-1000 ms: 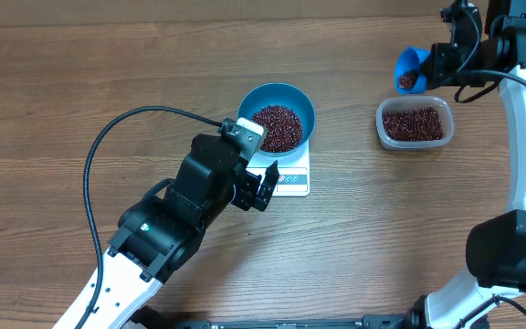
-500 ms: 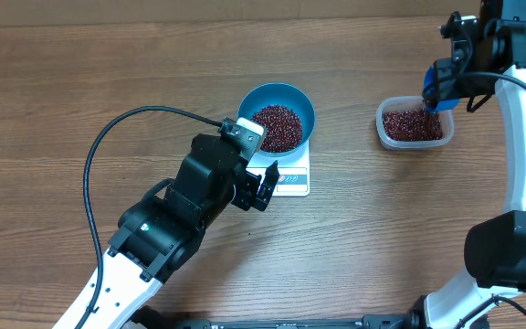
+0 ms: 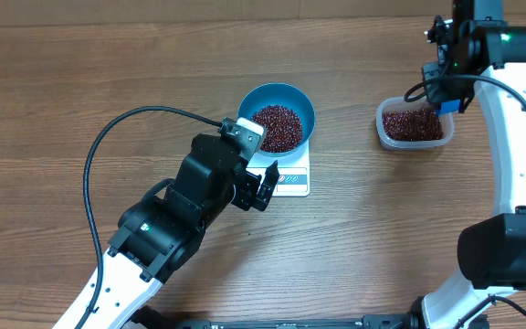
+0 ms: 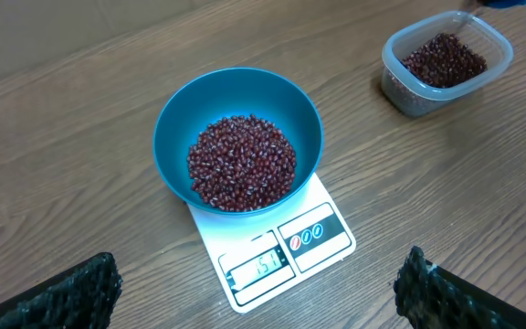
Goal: Scoop item into bowl and weigh 150g on scale
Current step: 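Dip the scoop into the beans with right gripper to fill it, then carry the filled scoop with right gripper over the teal bowl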
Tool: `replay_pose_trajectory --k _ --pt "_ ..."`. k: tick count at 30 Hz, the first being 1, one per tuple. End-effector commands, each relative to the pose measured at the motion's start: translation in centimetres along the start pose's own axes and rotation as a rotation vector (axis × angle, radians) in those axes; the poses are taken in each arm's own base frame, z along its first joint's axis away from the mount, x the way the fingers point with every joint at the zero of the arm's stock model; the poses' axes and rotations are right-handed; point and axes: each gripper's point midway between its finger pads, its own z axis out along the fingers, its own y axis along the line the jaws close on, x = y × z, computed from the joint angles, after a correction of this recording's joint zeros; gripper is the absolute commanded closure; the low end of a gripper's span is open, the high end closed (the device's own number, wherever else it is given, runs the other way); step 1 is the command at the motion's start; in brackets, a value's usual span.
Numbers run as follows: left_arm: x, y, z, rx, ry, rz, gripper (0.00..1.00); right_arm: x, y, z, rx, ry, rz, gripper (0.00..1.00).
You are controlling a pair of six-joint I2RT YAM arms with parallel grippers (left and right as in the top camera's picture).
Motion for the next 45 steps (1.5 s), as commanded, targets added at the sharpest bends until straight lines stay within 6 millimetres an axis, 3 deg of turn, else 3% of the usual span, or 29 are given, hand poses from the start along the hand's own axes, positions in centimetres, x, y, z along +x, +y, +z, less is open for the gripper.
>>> replay_pose_trajectory --k 1,17,19,23,28,31,38,45 --pt "-0.1 0.4 -0.1 -0.016 -0.007 0.002 0.00 -0.8 -0.9 -1.1 0.081 -0.036 0.023 0.96" --pt "-0.1 0.4 -0.1 -0.016 -0.007 0.002 0.00 -1.1 -0.4 -1.1 0.057 -0.049 0.029 0.96" --pt "-0.1 0.4 -0.1 -0.016 -0.007 0.002 0.01 -1.4 0.9 -1.2 -0.020 -0.065 0.026 0.96" --pt "-0.1 0.4 -0.1 -0.016 -0.007 0.002 0.00 -2.4 6.2 -2.3 -0.331 -0.136 -0.071 0.96" --pt "-0.1 0.4 -0.1 -0.016 -0.007 0.002 0.00 -3.7 12.6 -6.6 -0.752 -0.309 -0.236 0.96" --pt "-0.1 0.4 -0.1 -0.016 -0.007 0.002 0.00 -4.2 15.0 -9.0 -0.900 -0.395 -0.305 0.96" --pt "-0.2 0.4 -0.1 -0.016 -0.008 0.002 0.00 -4.4 20.4 -10.9 -0.938 -0.440 -0.446 0.96" --pt "-0.1 0.4 -0.1 -0.016 -0.007 0.002 0.00 -4.8 23.9 -9.6 -0.704 -0.408 -0.522 0.96"
